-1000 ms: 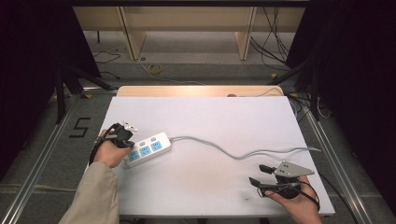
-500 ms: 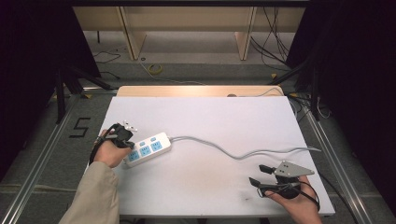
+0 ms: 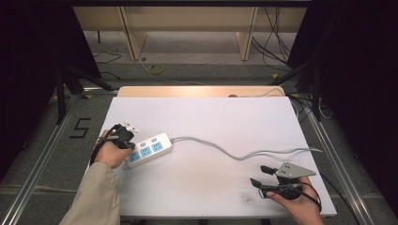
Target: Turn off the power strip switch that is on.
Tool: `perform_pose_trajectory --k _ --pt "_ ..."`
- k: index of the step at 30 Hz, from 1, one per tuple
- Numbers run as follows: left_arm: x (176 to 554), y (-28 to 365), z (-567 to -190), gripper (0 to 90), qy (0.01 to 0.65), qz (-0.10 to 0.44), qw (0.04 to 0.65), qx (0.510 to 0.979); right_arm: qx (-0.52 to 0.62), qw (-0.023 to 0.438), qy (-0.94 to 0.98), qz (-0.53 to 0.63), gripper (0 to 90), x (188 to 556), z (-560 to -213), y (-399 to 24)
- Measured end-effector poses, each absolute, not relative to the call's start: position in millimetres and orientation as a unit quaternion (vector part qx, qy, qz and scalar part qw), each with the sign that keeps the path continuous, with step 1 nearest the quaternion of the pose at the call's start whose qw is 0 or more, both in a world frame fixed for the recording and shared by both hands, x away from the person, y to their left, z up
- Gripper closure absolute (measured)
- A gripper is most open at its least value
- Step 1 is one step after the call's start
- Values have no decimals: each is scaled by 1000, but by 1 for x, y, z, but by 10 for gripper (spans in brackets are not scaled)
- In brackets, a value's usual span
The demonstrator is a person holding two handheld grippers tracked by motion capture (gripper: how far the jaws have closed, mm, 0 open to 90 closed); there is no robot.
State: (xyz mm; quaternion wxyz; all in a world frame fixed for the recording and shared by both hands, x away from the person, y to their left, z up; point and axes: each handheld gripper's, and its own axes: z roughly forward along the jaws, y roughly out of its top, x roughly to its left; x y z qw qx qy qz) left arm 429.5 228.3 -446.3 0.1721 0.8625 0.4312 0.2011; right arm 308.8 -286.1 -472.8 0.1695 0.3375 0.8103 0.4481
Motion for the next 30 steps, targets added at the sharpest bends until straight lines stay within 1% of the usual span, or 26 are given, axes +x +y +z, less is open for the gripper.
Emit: perform_pose_trajectory --k 30 --pt "429 227 -447 900 430 206 171 862 338 169 810 448 369 308 -473 -286"
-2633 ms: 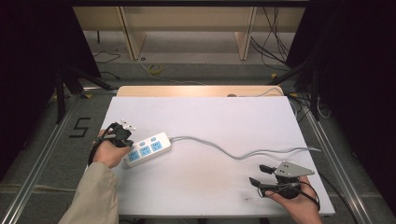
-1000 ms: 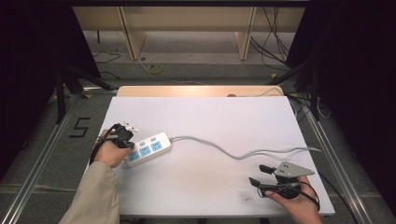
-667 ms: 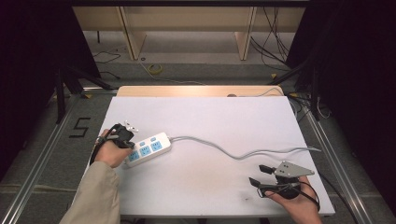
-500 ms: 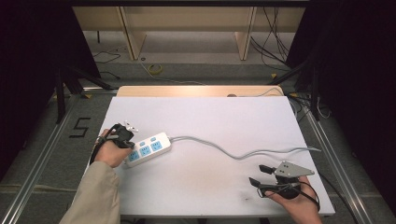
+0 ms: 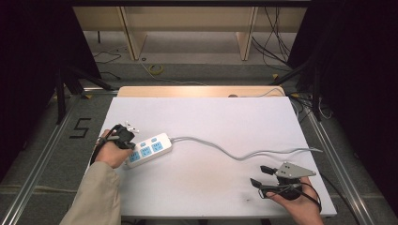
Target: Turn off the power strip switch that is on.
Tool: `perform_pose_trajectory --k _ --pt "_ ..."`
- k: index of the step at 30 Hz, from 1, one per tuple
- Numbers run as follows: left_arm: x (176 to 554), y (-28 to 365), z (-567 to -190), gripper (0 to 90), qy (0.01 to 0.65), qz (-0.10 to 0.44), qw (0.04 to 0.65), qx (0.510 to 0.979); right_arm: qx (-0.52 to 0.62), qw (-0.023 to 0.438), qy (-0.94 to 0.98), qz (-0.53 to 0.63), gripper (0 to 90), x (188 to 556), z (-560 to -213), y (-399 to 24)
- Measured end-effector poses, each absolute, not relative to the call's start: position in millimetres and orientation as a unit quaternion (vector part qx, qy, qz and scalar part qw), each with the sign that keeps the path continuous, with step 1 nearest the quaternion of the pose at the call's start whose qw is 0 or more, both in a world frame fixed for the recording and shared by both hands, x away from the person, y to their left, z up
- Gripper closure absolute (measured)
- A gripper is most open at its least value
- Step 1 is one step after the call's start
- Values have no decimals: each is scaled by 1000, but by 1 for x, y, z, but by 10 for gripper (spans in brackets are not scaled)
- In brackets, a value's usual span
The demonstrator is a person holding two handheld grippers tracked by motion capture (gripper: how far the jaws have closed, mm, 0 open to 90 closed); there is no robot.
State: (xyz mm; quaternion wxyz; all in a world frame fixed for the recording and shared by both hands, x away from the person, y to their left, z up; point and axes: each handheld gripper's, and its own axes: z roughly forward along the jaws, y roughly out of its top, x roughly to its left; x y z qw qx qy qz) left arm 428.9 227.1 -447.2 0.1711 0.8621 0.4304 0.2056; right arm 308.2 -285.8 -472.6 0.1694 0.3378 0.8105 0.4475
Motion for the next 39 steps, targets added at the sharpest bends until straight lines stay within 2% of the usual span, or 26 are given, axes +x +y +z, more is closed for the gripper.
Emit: perform_pose_trajectory --k 39 --pt "427 225 -448 900 422 215 166 865 337 170 810 448 369 309 -472 -286"
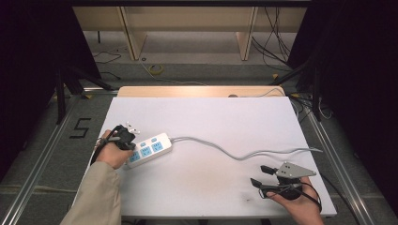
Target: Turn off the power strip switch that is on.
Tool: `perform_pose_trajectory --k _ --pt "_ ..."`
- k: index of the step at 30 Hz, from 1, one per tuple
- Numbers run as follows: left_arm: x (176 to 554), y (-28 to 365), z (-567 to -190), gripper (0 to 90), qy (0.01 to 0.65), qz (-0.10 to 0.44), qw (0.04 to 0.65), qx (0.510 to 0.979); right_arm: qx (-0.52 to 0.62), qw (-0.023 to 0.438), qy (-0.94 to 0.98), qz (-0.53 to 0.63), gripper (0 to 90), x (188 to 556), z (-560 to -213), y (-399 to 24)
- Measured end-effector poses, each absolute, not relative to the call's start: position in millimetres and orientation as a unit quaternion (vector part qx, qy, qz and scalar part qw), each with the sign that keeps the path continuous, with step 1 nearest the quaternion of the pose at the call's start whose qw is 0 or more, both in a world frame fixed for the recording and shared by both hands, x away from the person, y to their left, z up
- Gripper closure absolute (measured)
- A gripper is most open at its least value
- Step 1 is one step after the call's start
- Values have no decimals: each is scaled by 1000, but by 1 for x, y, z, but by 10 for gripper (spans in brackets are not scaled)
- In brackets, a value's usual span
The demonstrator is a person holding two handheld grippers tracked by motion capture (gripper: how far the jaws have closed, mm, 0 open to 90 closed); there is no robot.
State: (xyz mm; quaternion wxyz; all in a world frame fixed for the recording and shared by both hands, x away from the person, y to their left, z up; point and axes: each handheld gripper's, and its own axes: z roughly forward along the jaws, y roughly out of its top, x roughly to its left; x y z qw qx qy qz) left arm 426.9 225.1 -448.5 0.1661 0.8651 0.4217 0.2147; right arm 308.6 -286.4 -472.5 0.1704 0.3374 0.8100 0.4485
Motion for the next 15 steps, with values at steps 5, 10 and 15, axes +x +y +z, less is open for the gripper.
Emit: perform_pose_trajectory --k 5,10,15 --pt "427 225 -448 900 423 215 167 865 337 171 810 449 369 308 -472 -287" --pt "426 228 -445 900 427 211 181 861 337 171 810 449 369 309 -472 -287" --pt "426 228 -445 900 427 211 181 860 337 171 810 449 369 309 -472 -287"
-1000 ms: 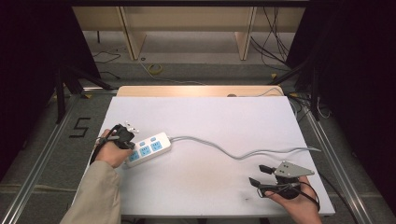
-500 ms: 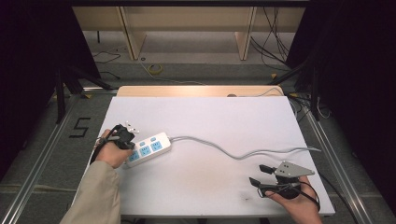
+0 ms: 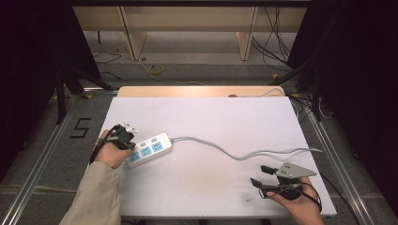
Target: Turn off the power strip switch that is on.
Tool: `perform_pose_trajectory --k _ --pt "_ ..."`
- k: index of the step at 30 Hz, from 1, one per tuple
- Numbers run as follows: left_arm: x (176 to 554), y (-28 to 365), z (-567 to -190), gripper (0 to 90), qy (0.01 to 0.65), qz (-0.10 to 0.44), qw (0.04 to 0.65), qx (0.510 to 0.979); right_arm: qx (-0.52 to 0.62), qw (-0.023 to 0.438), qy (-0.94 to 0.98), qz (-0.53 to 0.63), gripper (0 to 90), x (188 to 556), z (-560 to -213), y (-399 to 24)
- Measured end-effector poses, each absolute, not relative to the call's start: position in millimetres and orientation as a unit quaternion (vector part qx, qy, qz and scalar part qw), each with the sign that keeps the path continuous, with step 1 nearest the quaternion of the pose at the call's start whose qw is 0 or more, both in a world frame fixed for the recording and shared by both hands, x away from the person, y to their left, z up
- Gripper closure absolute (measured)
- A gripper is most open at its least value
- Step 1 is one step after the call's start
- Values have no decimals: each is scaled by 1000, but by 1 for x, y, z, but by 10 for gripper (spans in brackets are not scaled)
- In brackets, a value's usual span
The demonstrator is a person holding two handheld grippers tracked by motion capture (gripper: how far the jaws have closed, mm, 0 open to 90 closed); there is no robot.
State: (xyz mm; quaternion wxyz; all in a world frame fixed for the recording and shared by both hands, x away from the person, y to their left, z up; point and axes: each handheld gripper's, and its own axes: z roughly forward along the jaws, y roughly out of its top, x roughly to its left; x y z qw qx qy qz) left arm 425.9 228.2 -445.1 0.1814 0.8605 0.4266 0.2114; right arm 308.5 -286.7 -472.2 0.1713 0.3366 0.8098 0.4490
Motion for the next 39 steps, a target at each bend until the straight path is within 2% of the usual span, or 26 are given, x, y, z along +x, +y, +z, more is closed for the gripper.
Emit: perform_pose_trajectory --k 14,16,25,37,39 --pt "421 227 -438 895 431 221 223 846 337 171 810 449 369 309 -472 -287" --pt "420 226 -437 843 430 221 228 845 336 171 810 450 369 309 -472 -287" --pt "412 217 -434 737 415 228 259 842 337 170 810 450 369 309 -472 -287" --pt "394 211 -434 519 400 207 320 833 337 169 810 449 369 309 -473 -286" --pt "389 209 -433 511 389 199 330 837 337 169 810 449 369 309 -473 -286"
